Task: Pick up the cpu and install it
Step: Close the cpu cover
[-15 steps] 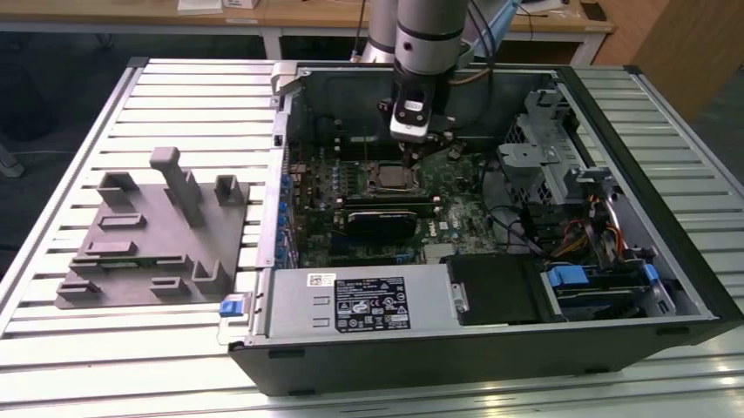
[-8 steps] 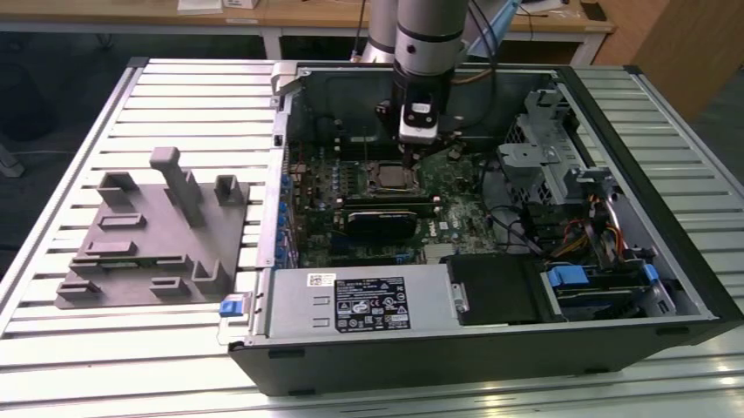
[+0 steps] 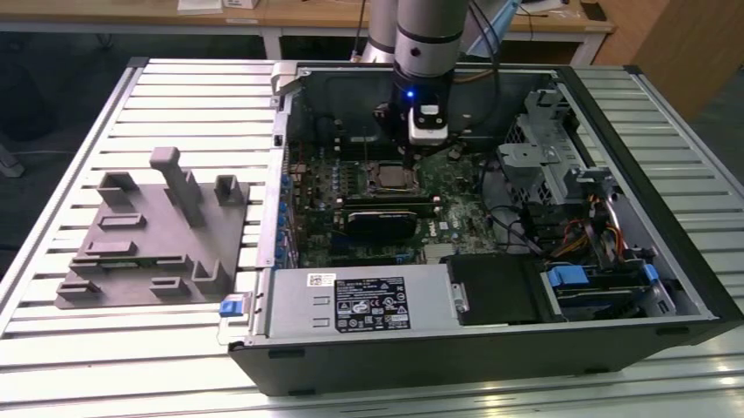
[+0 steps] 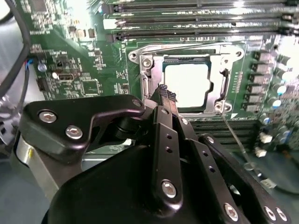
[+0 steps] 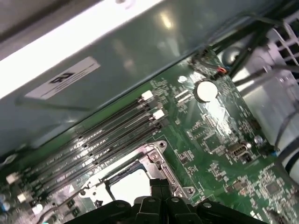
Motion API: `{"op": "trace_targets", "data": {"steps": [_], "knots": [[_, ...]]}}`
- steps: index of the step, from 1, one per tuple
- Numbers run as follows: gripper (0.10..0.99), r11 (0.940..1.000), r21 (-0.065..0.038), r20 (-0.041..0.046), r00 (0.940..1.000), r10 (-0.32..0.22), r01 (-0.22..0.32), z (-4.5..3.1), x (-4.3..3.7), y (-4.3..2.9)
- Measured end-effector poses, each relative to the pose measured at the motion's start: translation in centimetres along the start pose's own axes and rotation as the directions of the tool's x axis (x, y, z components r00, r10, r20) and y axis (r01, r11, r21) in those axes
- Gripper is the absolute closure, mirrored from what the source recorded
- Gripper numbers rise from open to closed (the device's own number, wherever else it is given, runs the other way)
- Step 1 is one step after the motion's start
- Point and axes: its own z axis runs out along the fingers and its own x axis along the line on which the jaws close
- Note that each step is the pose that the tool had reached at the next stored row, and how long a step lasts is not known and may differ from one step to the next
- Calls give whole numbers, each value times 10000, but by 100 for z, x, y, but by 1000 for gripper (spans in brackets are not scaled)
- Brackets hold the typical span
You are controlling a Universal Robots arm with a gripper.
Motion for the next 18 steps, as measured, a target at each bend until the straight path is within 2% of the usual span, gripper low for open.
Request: {"op": "trace_targets", "data": {"steps": [4, 9, 13, 18], "knots": [[980, 9974, -6, -8, 9974, -720, 720, 8, 0, 0], [980, 9866, -18, -18, 9866, -1629, 1629, 20, 0, 0], [980, 9720, -32, -27, 9720, -2348, 2348, 32, 0, -1], [980, 9479, -42, -35, 9479, -3185, 3185, 42, 1, -1]]}}
